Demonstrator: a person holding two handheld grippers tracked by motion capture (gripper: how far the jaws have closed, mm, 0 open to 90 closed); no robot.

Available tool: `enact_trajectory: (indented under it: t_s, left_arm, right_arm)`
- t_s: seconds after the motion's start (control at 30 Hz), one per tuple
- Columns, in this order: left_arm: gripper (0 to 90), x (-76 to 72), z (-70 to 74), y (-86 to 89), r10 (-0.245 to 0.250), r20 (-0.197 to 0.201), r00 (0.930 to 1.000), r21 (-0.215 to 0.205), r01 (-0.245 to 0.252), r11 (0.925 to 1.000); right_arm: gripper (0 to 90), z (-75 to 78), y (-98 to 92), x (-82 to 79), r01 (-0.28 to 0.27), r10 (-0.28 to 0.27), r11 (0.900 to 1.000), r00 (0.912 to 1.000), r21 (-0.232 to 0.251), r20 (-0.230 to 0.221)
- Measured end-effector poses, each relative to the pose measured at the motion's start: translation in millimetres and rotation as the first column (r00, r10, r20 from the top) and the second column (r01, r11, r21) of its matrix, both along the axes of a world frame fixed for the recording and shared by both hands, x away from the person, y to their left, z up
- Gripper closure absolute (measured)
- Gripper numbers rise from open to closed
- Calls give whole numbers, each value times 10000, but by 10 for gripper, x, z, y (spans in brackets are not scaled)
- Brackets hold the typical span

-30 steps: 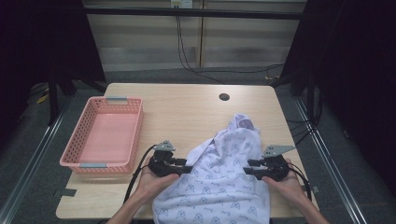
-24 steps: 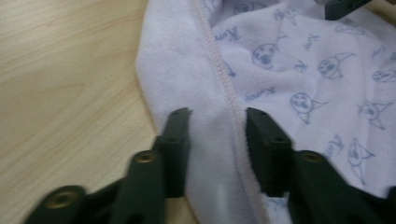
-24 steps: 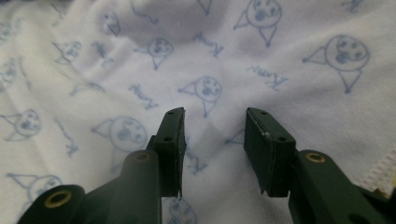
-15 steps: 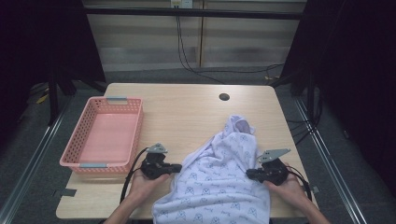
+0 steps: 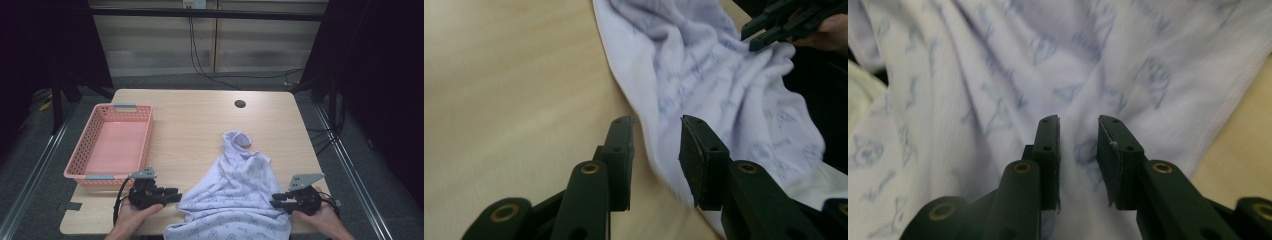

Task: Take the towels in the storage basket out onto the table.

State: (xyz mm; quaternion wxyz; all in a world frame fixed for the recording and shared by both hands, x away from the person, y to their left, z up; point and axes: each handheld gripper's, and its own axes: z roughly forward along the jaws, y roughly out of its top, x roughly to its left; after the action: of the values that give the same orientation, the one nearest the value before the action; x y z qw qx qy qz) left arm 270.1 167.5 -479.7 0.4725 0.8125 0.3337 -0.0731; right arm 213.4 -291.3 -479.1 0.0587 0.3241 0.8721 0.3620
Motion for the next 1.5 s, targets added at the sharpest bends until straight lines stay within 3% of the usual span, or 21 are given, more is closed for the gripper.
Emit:
enact_trajectory:
  t_s: [0.07,0.23,0.3,0.4,0.43,0.47,0.5,0.53,0.57,0.6,0.67,0.7,0.77,0.83,1.0,1.07,1.1,1.23,1.37,1.43,1.5]
  left_arm:
    - [665,138,0,-174,-55,168,9998,-72,56,10000]
    - [681,399,-107,-675,-682,110,9976,218,679,9975]
    - [678,412,-169,-843,-1120,260,9934,743,1098,9912]
    - [720,366,-228,-926,-1564,247,9874,1249,1522,9804]
    - [744,330,-239,-934,-1621,537,9853,1496,1525,9769]
    - [768,312,-233,-922,-1693,531,9841,1636,1587,9737]
    - [809,299,-231,-914,-1766,439,9833,1636,1673,9723]
    - [849,279,-227,-894,-1883,613,9802,1829,1744,9675]
    - [865,254,-230,-875,-1896,716,9792,1828,1740,9676]
    - [872,235,-222,-841,-1972,599,9785,1839,1834,9657]
    - [877,200,-216,-783,-1907,485,9804,1900,1784,9654]
    - [877,169,-216,-747,-1857,322,9821,1792,1771,9677]
    - [876,110,-208,-677,-1889,266,9816,1879,1807,9654]
    - [874,33,-205,-599,-1836,-82,9830,1760,1821,9674]
    - [863,-214,-176,-441,-2122,-461,9761,1805,2171,9593]
    - [822,-246,-189,-401,-2182,-720,9732,1457,2267,9630]
    - [798,-228,-175,-402,-2106,-728,9749,1312,2186,9669]
    - [768,-34,-88,-479,-1606,-59,9870,851,1605,9834]
    - [776,228,-76,-737,-1389,425,9894,818,1351,9875]
    - [786,340,-107,-835,-1173,380,9924,1022,1129,9883]
    - [807,441,-170,-910,-1096,303,9935,888,1065,9903]
  right_arm:
    - [691,89,7,123,369,-384,9989,9979,298,530]
    - [585,177,145,481,989,-1044,9938,9874,511,1189]
    - [564,185,220,608,1131,-1190,9923,9840,510,1329]
    - [493,208,327,807,1354,-1460,9878,9770,770,1551]
    - [479,212,345,842,1356,-1480,9869,9766,875,1563]
    - [466,208,371,880,1452,-1583,9853,9740,895,1622]
    - [466,186,389,922,1392,-1520,9862,9759,898,1568]
    - [469,149,410,949,1334,-1444,9873,9797,857,1388]
    - [532,102,427,962,1392,-1469,9878,9816,692,1220]
    - [665,51,435,967,1229,-1273,9911,9874,513,939]
    - [814,-19,439,912,888,-904,9957,9940,279,614]
    - [837,-38,429,871,643,-656,9974,9971,330,381]
    - [845,-33,398,761,583,-591,9979,9978,287,299]
    - [847,-21,358,644,353,-359,9991,9991,241,227]
    - [834,-64,277,337,64,-63,10000,9998,56,-193]
    - [823,-62,259,254,-14,15,10000,9997,62,-247]
    - [804,-61,260,234,-76,77,10000,9997,13,-249]
    - [612,20,262,226,-167,167,9997,9999,159,-11]
    - [637,205,219,319,64,-98,9949,9994,1003,338]
    - [639,283,202,385,146,-226,9907,9981,1356,569]
    - [667,326,196,473,332,-441,9897,9961,1389,762]
